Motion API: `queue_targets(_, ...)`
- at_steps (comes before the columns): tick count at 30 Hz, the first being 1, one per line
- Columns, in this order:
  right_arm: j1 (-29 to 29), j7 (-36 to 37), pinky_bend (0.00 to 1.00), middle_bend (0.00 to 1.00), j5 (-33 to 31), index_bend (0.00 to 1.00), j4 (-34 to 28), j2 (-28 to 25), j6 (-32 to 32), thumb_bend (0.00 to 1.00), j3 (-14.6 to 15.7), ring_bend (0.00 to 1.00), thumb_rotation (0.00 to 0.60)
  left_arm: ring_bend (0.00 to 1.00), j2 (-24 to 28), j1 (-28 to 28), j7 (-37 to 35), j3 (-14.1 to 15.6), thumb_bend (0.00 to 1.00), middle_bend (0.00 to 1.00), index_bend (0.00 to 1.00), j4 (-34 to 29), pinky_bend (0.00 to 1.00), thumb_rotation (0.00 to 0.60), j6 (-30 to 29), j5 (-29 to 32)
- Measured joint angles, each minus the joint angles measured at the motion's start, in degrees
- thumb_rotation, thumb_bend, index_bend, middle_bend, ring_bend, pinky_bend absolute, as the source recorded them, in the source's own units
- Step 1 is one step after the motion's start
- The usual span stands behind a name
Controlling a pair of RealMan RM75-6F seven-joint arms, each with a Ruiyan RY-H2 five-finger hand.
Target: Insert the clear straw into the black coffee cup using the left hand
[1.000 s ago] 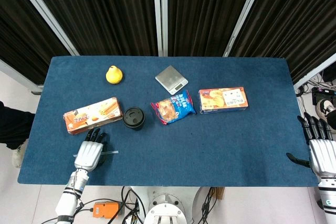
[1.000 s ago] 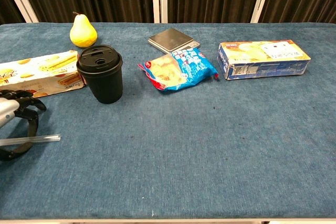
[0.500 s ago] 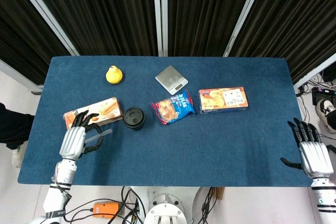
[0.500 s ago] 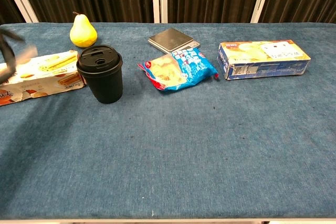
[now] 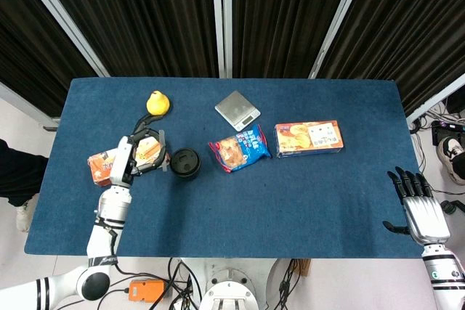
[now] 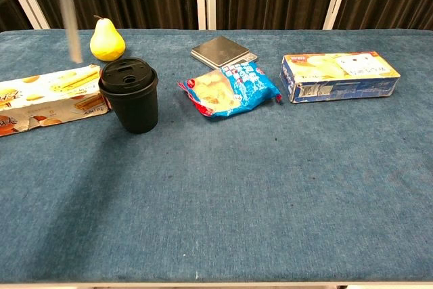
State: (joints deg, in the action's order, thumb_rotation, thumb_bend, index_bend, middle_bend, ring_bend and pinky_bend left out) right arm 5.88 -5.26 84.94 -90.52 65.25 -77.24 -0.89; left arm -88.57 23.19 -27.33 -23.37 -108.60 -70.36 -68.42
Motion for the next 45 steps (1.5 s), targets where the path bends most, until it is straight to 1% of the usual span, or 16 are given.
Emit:
queue_targets(2, 0.07, -0.19, 0.0, 0.0, -0.31, 0.0, -0.19, -0.05, 0.22, 0.11, 0.09, 0.0, 0.6, 0.0, -1.86, 1.42, -1.99, -1.41, 0.38, 0.19, 0.59, 0.02, 0.0, 0.6, 1.25, 2.53)
queue_targets(5, -0.03, -0.05, 0.0, 0.0, -0.5, 0.0, -0.15, -0.01, 0.02, 0.11, 0.05, 0.0, 0.6, 0.0, -4.6, 3.13, -2.73, -2.2, 0.38, 0.19, 0.59, 1.24, 0.0, 0.6, 2.01, 3.95)
queue_targets(9, -0.05, 0.0, 0.0, 0.0, -0.64, 0.0, -0.18, -0.03, 0.09, 0.11, 0.12, 0.0, 0.6, 0.0, -7.71, 4.79, -2.23, -2.48, 0.38, 0.19, 0.59, 4.28, 0.0, 0.6, 1.74, 4.26)
queue_targets(14, -0.14, 0.22, 0.0, 0.0, -0.96, 0.0, -0.12, 0.01, 0.03, 0.11, 0.1, 0.0, 0.6, 0.0, -9.9, 5.93, 0.0, -2.22, 0.38, 0.19, 0.59, 7.86, 0.0, 0.6, 0.14, 3.5)
queue_targets(17, -0.1, 0.38, 0.0, 0.0, -1.06, 0.0, -0.14, 0.06, 0.1, 0.11, 0.06, 0.0, 0.6, 0.0, -10.44, 5.92, 0.69, -1.68, 0.38, 0.19, 0.59, 9.18, 0.0, 0.6, -0.81, 3.05)
queue_targets(23, 0.05, 0.64, 0.0, 0.0, -0.95, 0.0, -0.29, 0.02, 0.36, 0.11, 0.18, 0.0, 0.6, 0.0, -10.63, 5.34, 0.14, -0.94, 0.38, 0.19, 0.59, 10.37, 0.0, 0.6, -0.79, 3.42)
queue_targets(37, -0.1, 1.12, 0.0, 0.0, -1.11, 0.0, -0.43, -0.27, 0.25, 0.12, 0.32, 0.0, 0.6, 0.0, -11.9, 5.27, -1.12, -0.65, 0.38, 0.19, 0.59, 12.72, 0.0, 0.6, -0.25, 3.55)
queue_targets(45, -0.11, 1.18, 0.0, 0.0, -1.22, 0.0, -0.51, -0.36, 0.19, 0.11, 0.29, 0.0, 0.6, 0.0, -13.51, 4.84, -2.99, 0.56, 0.38, 0.19, 0.59, 15.24, 0.0, 0.6, -1.44, 1.09)
